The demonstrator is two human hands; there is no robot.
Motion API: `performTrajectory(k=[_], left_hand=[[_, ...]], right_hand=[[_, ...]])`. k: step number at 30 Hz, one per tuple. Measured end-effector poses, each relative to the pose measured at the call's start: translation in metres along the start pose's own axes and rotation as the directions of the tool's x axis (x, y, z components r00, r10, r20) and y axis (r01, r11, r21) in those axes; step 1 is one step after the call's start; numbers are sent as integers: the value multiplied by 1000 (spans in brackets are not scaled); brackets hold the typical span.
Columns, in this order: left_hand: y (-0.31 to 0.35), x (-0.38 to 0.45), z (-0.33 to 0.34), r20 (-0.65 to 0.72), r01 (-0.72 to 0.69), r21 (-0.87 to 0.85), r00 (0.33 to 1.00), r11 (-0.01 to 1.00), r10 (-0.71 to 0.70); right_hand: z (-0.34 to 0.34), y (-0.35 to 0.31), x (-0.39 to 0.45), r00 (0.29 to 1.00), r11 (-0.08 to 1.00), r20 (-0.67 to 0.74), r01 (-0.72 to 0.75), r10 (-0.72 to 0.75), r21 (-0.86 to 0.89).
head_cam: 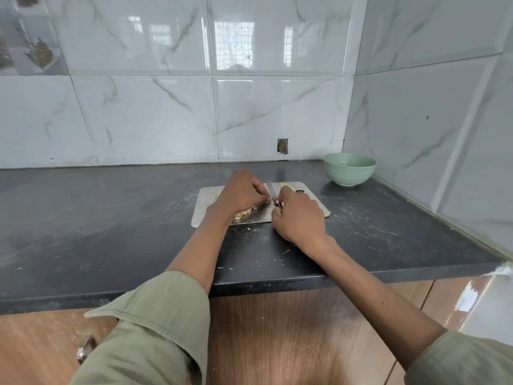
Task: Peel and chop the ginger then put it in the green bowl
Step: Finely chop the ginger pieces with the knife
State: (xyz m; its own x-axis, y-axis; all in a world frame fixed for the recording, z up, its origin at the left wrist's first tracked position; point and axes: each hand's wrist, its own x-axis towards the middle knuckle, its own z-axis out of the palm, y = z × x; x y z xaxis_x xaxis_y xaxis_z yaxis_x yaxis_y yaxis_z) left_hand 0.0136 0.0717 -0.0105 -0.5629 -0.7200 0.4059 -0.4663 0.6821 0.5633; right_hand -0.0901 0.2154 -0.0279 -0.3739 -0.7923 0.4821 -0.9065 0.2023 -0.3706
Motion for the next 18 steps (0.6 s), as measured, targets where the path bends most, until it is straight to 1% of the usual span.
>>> performTrajectory(k=[4,11,18], left_hand=[[0,0,-2,0,-1,11,1000,1000,1],[-1,0,-2,-13,-15,15,1000,1000,16],[-1,0,-2,-3,-17,15,1000,1000,17]], right_hand=[[-1,-3,-3,999,999,-31,21,-20,37],[2,-6,-6,999,999,-18,45,-45,12],[2,-6,-5,999,999,-17,41,-41,2]])
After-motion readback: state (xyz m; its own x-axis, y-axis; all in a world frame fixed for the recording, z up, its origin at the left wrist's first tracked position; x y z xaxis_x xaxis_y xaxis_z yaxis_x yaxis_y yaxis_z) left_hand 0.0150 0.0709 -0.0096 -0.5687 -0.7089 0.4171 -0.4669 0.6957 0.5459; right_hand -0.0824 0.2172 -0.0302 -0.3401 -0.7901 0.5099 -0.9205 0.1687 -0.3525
